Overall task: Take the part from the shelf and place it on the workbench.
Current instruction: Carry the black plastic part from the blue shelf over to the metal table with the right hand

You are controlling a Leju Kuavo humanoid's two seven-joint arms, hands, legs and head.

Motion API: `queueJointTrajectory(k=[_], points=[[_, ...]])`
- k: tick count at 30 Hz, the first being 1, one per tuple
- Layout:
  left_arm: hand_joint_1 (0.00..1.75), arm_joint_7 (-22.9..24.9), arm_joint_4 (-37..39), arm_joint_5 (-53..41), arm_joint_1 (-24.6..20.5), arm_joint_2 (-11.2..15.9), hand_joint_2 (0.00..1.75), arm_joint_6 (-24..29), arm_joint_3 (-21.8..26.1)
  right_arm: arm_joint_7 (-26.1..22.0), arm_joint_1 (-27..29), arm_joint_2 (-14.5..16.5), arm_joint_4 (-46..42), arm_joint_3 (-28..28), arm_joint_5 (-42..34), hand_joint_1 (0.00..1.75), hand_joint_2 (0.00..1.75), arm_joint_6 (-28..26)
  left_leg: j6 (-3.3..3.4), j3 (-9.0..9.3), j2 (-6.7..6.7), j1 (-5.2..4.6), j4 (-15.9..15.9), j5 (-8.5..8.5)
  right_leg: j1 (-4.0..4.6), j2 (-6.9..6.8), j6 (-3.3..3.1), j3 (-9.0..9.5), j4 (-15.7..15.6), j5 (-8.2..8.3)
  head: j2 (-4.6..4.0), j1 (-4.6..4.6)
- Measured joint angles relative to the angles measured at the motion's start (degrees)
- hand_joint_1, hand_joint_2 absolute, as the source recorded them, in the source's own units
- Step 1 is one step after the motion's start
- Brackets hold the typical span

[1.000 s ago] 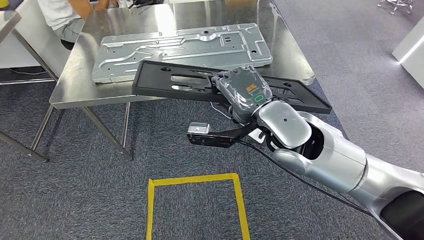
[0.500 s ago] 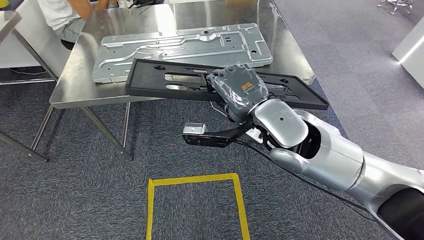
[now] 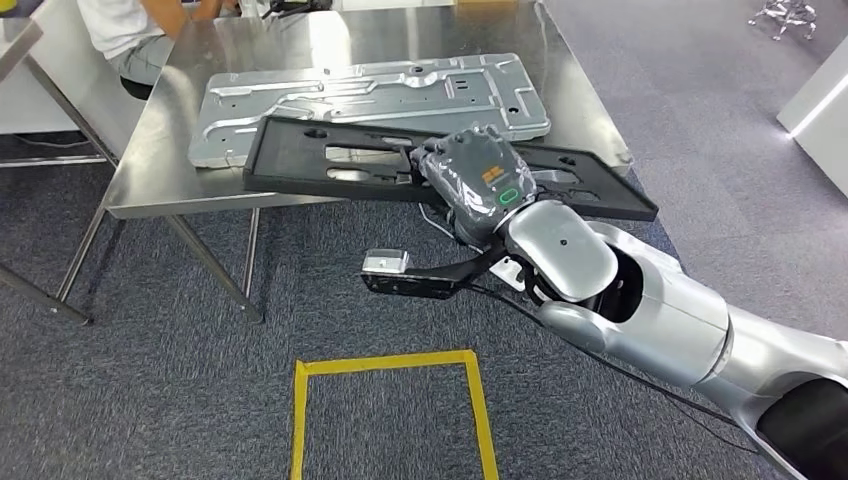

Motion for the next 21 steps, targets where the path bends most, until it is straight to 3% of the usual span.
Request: queueJointTrajectory(k=[2,4,5,7,9,12,14,16,18,19,20,21], points=[[0.00,-0.05,-0.04,0.01,0.00,0.00,1.75,0.01,-0.01,-0.07,-0.15,-0.01,-0.04,0.09,-0.01,1.75,1.75,-0.01,0.08,0.21,0.11,0.04,-0.14,-0.09,-0.29,-0.14,0.44,-3.78,6.97,-2.83,0.00,0.12],[0.00,-0.06,-0.07,0.01,0.01,-0.05,1.75,0.01,-0.02,-0.22,-0.03,-0.01,-0.03,0.25,-0.02,1.75,1.75,-0.02,-0.15,0.27,0.11,0.25,0.02,-0.37,-0.75,-0.20,0.93,-5.74,9.59,-2.56,0.00,0.11],[0.00,-0.06,-0.09,0.01,0.02,-0.09,1.75,-0.01,-0.03,-0.31,-0.04,-0.01,-0.02,0.30,-0.02,1.75,1.75,-0.07,-0.40,0.31,0.04,0.45,0.24,-0.61,-0.99,-0.22,1.16,-5.13,7.75,-0.93,0.00,0.12],[0.00,-0.07,-0.14,0.00,0.03,-0.09,1.75,-0.03,-0.05,-0.49,-0.20,-0.01,0.00,0.31,-0.02,1.75,1.75,-0.18,-1.20,0.26,-0.18,0.77,1.04,-1.33,-1.39,0.00,1.56,-1.92,0.64,2.69,0.00,0.20],[0.00,-0.07,-0.16,-0.01,0.00,-0.01,1.75,-0.08,-0.09,-0.73,-0.36,0.07,0.01,0.32,-0.04,1.75,1.75,-0.25,-2.12,-0.06,-0.41,0.74,1.84,-1.98,-1.42,0.42,1.13,0.14,-3.66,3.89,0.00,0.27],[0.00,-0.10,-0.19,-0.01,0.05,0.02,1.75,-0.12,-0.14,-0.86,-0.39,0.10,0.01,0.35,-0.09,1.75,1.75,-0.22,-3.05,-0.06,-0.57,0.78,1.65,-2.16,-1.18,0.28,-0.40,0.42,-3.91,3.50,0.00,0.32],[0.00,-0.10,-0.19,0.01,0.11,0.01,1.75,-0.06,-0.19,-0.76,-0.51,0.06,-0.01,0.35,-0.10,1.75,1.75,-0.20,-3.41,-0.73,0.62,0.84,3.49,-3.13,-1.24,-0.02,-1.31,1.01,-4.19,3.34,0.00,0.16],[0.00,-0.10,-0.19,0.02,0.04,0.01,1.75,0.01,-0.21,-0.69,-0.57,0.05,-0.03,0.36,-0.14,1.75,1.75,-0.16,-3.46,-3.97,2.03,0.77,9.88,-5.59,-1.05,-0.31,-1.97,1.64,-4.32,3.00,0.00,-0.05],[0.00,-0.10,-0.19,0.02,0.04,-0.01,1.75,0.03,-0.22,-0.68,-0.52,0.05,-0.02,0.42,-0.22,1.75,1.75,-0.09,-3.34,-8.25,2.39,0.69,16.70,-7.24,-0.62,-0.52,-2.34,2.09,-4.31,2.55,0.00,-0.10],[0.00,-0.10,-0.19,0.02,0.09,-0.02,1.75,0.03,-0.23,-0.68,-0.49,0.05,-0.02,0.46,-0.26,1.75,1.75,-0.05,-3.18,-9.41,2.44,0.63,17.82,-6.73,-0.41,-0.60,-2.43,2.36,-4.31,2.29,0.00,-0.09],[0.00,-0.10,-0.19,0.02,0.13,-0.03,1.75,0.04,-0.24,-0.68,-0.48,0.05,-0.02,0.50,-0.29,1.75,1.75,-0.02,-2.91,-9.41,2.47,0.51,16.64,-5.15,-0.24,-0.66,-2.46,2.73,-4.30,2.00,0.00,-0.09],[0.00,-0.10,-0.19,0.02,0.15,-0.02,1.75,0.04,-0.25,-0.68,-0.51,0.05,-0.02,0.52,-0.31,1.75,1.75,0.01,-2.52,-8.25,2.55,0.30,13.35,-2.75,-0.09,-0.74,-2.46,3.22,-4.31,1.65,0.00,-0.09]])
